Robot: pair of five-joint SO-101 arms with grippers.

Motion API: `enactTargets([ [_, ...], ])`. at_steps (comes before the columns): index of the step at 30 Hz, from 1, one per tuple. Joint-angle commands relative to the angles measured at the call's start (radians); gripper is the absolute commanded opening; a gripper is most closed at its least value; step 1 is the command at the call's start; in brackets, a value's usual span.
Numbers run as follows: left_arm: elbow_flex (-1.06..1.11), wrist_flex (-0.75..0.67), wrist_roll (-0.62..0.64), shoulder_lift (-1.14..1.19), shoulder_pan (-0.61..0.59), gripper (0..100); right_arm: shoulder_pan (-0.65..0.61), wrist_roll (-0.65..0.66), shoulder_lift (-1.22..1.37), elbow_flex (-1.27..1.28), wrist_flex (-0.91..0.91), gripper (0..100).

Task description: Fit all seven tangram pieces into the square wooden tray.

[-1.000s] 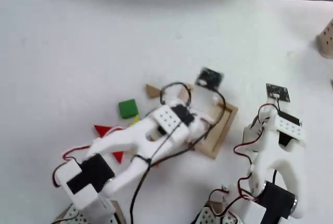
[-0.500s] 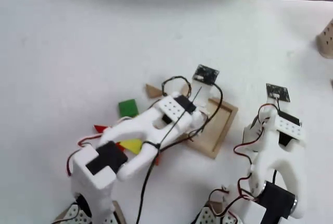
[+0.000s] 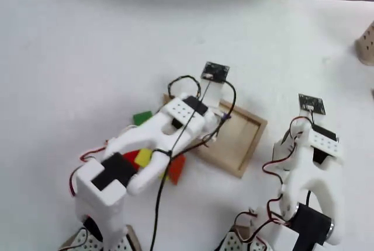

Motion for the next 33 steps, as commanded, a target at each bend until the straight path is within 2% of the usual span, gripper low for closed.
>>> enactTargets([
  [1,-0.055,-0.028,-0.011,-0.039,0.019,2,-0.007,0.015,-0.016,-0.005,-0.015,4.5],
  [6,-0.084,-0.058,-0.011,-0.030,0.054,2,-0.007,0.015,-0.016,-0.005,-0.015,4.5],
  [14,-0.104,-0.198,-0.011,0.016,-0.024,2,-0.007,0.049,-0.019,-0.005,-0.012,4.5],
  [19,-0.224,-0.112,-0.015,0.120,-0.015,2,-0.007,0.052,-0.018,-0.005,-0.012,4.5],
  [25,-0.351,0.080,-0.015,0.082,-0.015,2,-0.008,0.055,-0.018,-0.005,-0.013,4.5],
  [28,-0.347,0.127,-0.017,0.013,-0.015,2,-0.008,0.055,-0.018,-0.005,-0.015,4.5],
  [33,-0.199,0.095,-0.018,-0.090,0.004,2,-0.008,0.055,-0.018,-0.005,-0.015,4.5],
])
